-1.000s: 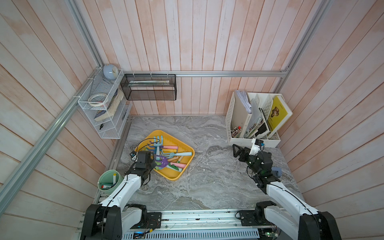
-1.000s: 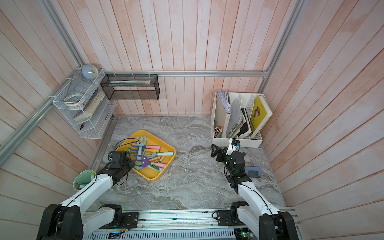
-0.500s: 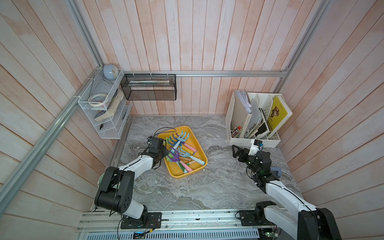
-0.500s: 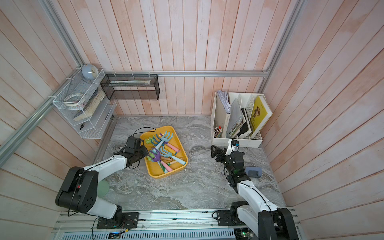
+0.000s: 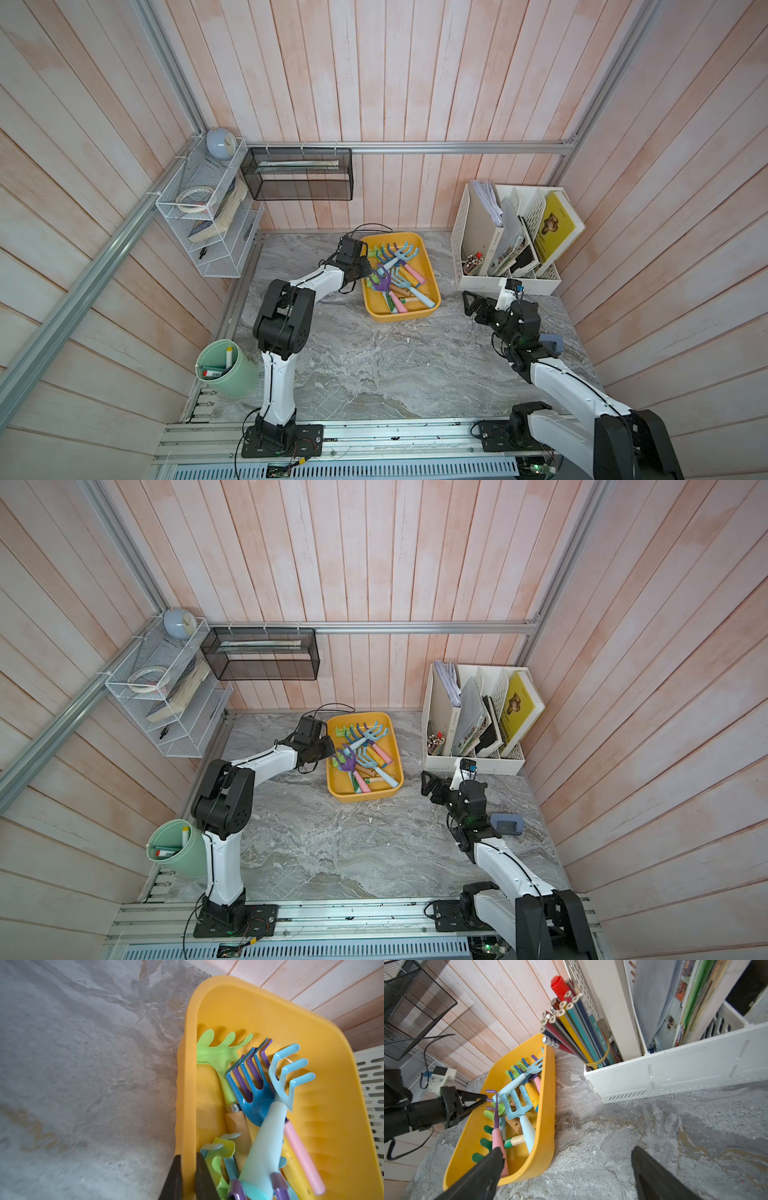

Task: Take the hand rake out of the storage box
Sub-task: Move the storage box to the center of the board.

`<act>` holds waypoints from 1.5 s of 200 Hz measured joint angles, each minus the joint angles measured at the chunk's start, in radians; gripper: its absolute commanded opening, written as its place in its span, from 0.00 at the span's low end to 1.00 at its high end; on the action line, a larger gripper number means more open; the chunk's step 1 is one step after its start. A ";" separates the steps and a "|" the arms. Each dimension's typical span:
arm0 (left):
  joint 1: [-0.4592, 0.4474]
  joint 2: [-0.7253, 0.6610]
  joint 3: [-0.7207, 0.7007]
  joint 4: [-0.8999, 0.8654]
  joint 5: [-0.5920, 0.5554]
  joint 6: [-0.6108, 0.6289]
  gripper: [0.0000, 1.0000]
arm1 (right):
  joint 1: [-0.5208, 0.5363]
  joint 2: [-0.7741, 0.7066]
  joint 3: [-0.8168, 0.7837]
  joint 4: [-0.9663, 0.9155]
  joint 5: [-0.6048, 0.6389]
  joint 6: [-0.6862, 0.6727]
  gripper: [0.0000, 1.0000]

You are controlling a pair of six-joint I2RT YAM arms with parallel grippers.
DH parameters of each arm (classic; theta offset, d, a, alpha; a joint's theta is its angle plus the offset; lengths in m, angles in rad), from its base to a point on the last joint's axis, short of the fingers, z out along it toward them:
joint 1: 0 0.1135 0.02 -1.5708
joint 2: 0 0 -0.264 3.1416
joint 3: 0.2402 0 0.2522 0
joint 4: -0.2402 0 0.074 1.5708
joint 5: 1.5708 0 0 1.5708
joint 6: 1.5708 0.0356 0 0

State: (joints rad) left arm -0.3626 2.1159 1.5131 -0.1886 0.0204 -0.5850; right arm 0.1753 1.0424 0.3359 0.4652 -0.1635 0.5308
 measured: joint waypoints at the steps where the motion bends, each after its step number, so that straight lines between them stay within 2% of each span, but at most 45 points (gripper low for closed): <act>1: 0.000 0.005 0.006 -0.001 0.002 0.002 0.08 | 0.002 0.000 0.000 0.001 0.000 0.000 0.98; 37: -0.008 0.082 0.121 -0.022 0.044 0.026 0.11 | 0.064 0.027 0.020 0.006 -0.011 -0.005 0.98; 51: -0.012 0.093 0.138 -0.024 0.055 0.032 0.22 | 0.087 0.050 0.036 0.007 -0.012 -0.010 0.98; 66: -0.019 0.098 0.138 -0.011 0.062 0.039 0.26 | 0.104 0.074 0.048 0.010 -0.014 -0.012 0.98; 86: -0.025 0.098 0.139 0.008 0.082 0.047 0.42 | 0.126 0.116 0.069 0.009 -0.014 -0.017 0.98; 110: -0.031 0.098 0.139 0.021 0.092 0.062 0.44 | 0.159 0.161 0.105 -0.003 -0.007 -0.031 0.90; 131: -0.031 0.079 0.116 0.040 0.100 0.074 0.54 | 0.181 0.180 0.129 -0.008 0.014 -0.036 0.86; 161: -0.031 -0.053 0.002 0.075 0.104 0.083 0.61 | 0.205 0.260 0.208 -0.067 0.072 -0.040 0.79; 165: -0.031 -0.073 -0.014 0.083 0.104 0.084 0.64 | 0.208 0.277 0.224 -0.079 0.082 -0.041 0.77; 169: -0.031 -0.100 -0.030 0.092 0.104 0.089 0.72 | 0.209 0.294 0.240 -0.087 0.090 -0.043 0.75; 175: -0.031 -0.132 -0.052 0.103 0.103 0.095 0.96 | 0.211 0.316 0.259 -0.099 0.103 -0.045 0.72; 178: -0.031 -0.153 -0.065 0.112 0.103 0.090 1.00 | 0.212 0.327 0.267 -0.103 0.107 -0.044 0.71; 229: 0.004 -0.414 -0.284 0.232 0.121 0.117 1.00 | 0.220 0.496 0.365 -0.146 0.171 -0.065 0.49; 271: 0.092 -0.501 -0.450 0.269 0.133 0.117 1.00 | 0.224 0.577 0.417 -0.184 0.198 -0.054 0.25; 300: 0.119 -0.531 -0.500 0.273 0.134 0.117 1.00 | 0.230 0.625 0.468 -0.199 0.231 -0.025 0.19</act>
State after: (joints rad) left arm -0.2436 1.5852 1.0126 0.0841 0.1539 -0.4675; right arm 0.4049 1.6676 0.8043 0.2661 0.0677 0.5056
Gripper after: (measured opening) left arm 0.997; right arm 0.213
